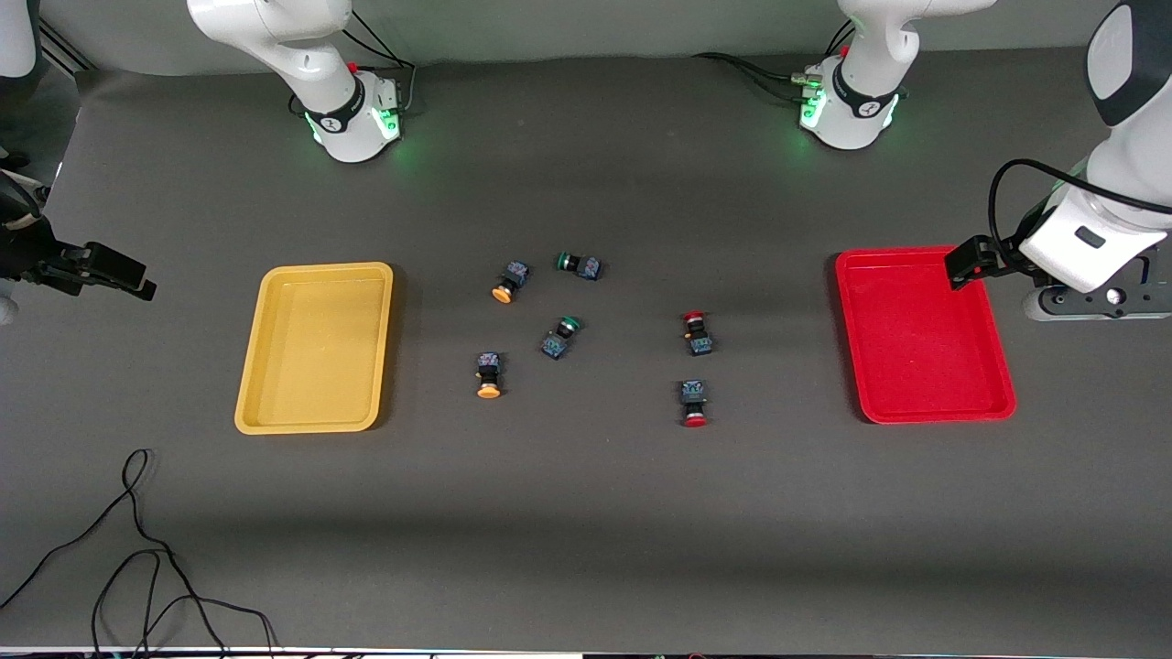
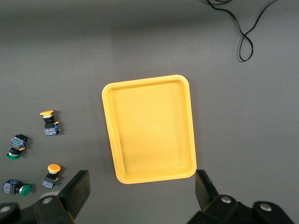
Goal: Place red and yellow buttons in trays
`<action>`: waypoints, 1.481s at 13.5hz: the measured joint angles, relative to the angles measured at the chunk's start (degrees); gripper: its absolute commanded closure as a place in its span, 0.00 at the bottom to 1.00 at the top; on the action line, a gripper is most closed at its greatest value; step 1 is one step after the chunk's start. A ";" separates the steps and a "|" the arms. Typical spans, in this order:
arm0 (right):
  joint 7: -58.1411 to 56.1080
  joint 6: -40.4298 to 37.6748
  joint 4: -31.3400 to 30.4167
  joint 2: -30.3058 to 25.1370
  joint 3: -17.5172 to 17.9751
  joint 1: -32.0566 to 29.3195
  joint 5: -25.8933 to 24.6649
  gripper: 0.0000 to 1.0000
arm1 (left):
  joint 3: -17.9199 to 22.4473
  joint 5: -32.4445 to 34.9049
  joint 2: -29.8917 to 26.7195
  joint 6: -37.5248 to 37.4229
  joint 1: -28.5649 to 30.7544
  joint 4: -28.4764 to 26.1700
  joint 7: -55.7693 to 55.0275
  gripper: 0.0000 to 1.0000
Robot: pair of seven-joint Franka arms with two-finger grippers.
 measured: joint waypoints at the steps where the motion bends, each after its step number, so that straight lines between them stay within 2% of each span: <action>1: 0.00 -0.03 0.00 0.00 0.00 0.00 0.00 0.00 | 0.00 0.05 0.04 0.00 0.00 0.05 0.01 0.00; 4: -0.01 -0.04 0.01 -0.02 0.05 0.00 0.00 0.00 | 0.65 0.08 0.92 0.00 -0.79 0.45 0.25 0.00; 9: -0.01 -0.04 0.02 -0.02 0.10 0.00 0.00 0.00 | 4.97 0.25 1.62 -2.20 -4.57 1.59 1.42 0.00; 15: -0.09 -0.51 -0.57 -0.12 0.56 0.53 0.01 0.00 | 5.58 0.27 1.62 -4.09 -4.81 2.14 1.49 0.00; 17: 2.67 -0.21 -3.29 -1.00 0.87 4.25 0.10 0.00 | 5.57 0.27 1.70 -4.14 -5.19 2.14 1.48 0.00; 20: 18.38 5.73 -11.54 -4.16 1.30 15.39 0.16 0.00 | 5.57 0.01 1.89 -5.22 -5.40 2.13 1.48 0.00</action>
